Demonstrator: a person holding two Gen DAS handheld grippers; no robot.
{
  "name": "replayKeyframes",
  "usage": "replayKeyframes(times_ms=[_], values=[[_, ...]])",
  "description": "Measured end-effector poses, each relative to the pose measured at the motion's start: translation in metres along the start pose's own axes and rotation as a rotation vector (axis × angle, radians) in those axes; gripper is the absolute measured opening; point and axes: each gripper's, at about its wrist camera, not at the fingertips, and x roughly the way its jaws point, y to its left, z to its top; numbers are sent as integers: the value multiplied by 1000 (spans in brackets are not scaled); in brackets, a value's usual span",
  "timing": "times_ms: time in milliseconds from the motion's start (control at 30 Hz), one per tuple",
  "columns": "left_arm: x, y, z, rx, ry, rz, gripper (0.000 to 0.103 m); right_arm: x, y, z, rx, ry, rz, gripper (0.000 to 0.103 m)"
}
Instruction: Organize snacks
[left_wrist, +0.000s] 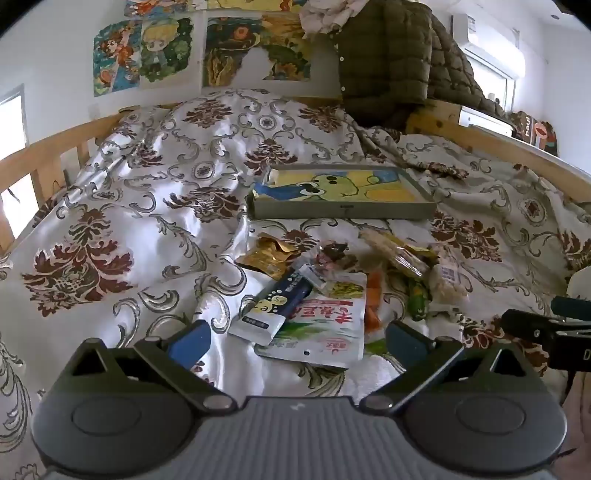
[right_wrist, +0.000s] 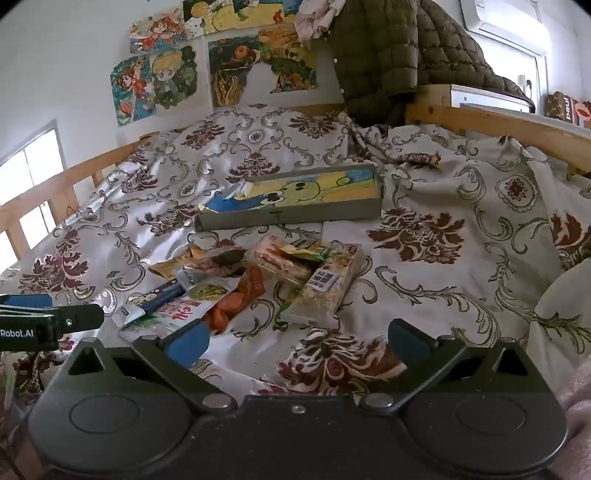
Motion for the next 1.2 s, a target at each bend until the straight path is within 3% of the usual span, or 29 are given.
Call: replayKeyframes(times_ms=[1200], values=[[4, -4, -7, -12, 5, -4, 103, 1, 1, -1, -6, -1, 0, 102]])
